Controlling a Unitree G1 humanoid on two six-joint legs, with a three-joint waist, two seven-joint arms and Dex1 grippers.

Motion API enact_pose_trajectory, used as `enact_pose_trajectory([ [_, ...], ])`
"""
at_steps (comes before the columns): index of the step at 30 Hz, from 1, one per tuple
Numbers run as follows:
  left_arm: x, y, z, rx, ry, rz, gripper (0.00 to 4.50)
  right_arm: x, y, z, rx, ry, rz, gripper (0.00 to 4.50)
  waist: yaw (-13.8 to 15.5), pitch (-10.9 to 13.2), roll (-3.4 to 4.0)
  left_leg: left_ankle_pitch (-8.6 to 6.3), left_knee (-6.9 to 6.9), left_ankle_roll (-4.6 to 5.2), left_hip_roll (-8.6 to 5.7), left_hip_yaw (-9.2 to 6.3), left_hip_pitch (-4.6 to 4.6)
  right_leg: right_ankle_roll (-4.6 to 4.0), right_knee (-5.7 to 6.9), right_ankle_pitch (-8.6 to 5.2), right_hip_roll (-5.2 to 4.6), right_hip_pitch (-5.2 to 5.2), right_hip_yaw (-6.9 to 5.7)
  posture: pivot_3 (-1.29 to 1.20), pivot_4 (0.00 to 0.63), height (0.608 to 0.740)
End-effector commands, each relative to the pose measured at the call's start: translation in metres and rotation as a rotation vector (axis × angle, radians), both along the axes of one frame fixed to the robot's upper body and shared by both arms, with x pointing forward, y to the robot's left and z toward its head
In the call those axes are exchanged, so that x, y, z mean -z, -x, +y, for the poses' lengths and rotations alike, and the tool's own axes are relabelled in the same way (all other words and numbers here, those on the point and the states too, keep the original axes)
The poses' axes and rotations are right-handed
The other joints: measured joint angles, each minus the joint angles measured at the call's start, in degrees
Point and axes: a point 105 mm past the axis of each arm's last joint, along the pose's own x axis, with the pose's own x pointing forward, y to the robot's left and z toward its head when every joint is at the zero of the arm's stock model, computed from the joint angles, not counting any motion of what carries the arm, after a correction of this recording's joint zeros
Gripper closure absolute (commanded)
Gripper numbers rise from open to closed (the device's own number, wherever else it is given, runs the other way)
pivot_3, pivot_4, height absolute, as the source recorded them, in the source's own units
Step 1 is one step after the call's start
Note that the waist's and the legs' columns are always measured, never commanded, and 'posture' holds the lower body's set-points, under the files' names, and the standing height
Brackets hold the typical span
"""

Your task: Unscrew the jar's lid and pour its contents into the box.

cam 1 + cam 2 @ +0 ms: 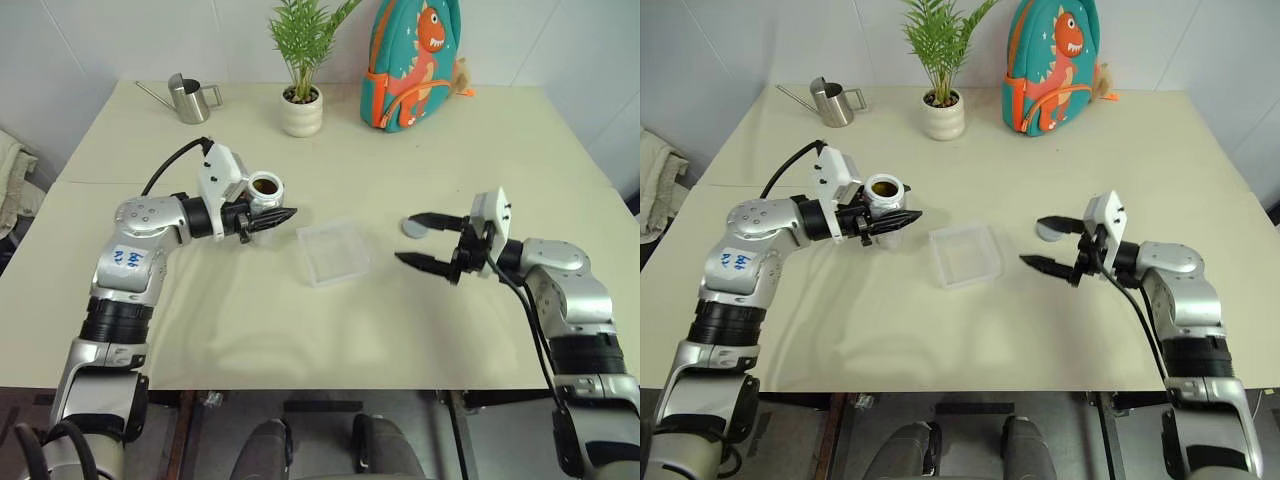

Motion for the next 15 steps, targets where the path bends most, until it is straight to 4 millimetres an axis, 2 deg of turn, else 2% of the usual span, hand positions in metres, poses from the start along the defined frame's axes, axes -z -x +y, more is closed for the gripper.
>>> enact_pose_trajectory([
  [1,-0.011,-0.013,-0.009,-0.036,-0.144,-0.176,2.32,-0.012,0.011,0.004,-0.005,0.001,-0.059,0.02,0.0,0.0,0.0,0.01,0.01,0.01,-0.03,0.01,0.0,0.04,0.0,0.02,0.0,0.0,0.02,0.0,0.15,0.74],
  [6,-0.005,-0.029,-0.026,-0.078,-0.425,-0.475,2.32,-0.004,0.015,0.003,0.044,-0.004,-0.049,0.02,0.2,0.0,-0.01,0.03,0.01,0.06,-0.07,0.17,0.02,0.1,-0.03,0.08,-0.03,0.04,0.05,0.0,0.15,0.74],
  [8,-0.005,-0.03,-0.035,-0.061,-0.489,-0.587,2.32,-0.002,0.014,0.002,0.064,-0.009,-0.044,0.02,0.5,0.0,-0.01,0.02,-0.01,0.06,-0.08,0.37,0.0,0.1,-0.07,0.08,-0.03,0.03,0.03,0.0,0.15,0.74],
  [15,-0.019,-0.04,-0.065,-0.065,-0.793,-1.166,2.32,0.003,0.011,0.01,0.087,-0.035,-0.043,0.02,1.4,0.0,-0.05,0.0,0.02,0.11,-0.09,0.55,-0.06,0.17,-0.1,0.11,-0.02,0.0,0.05,0.0,0.15,0.74],
])
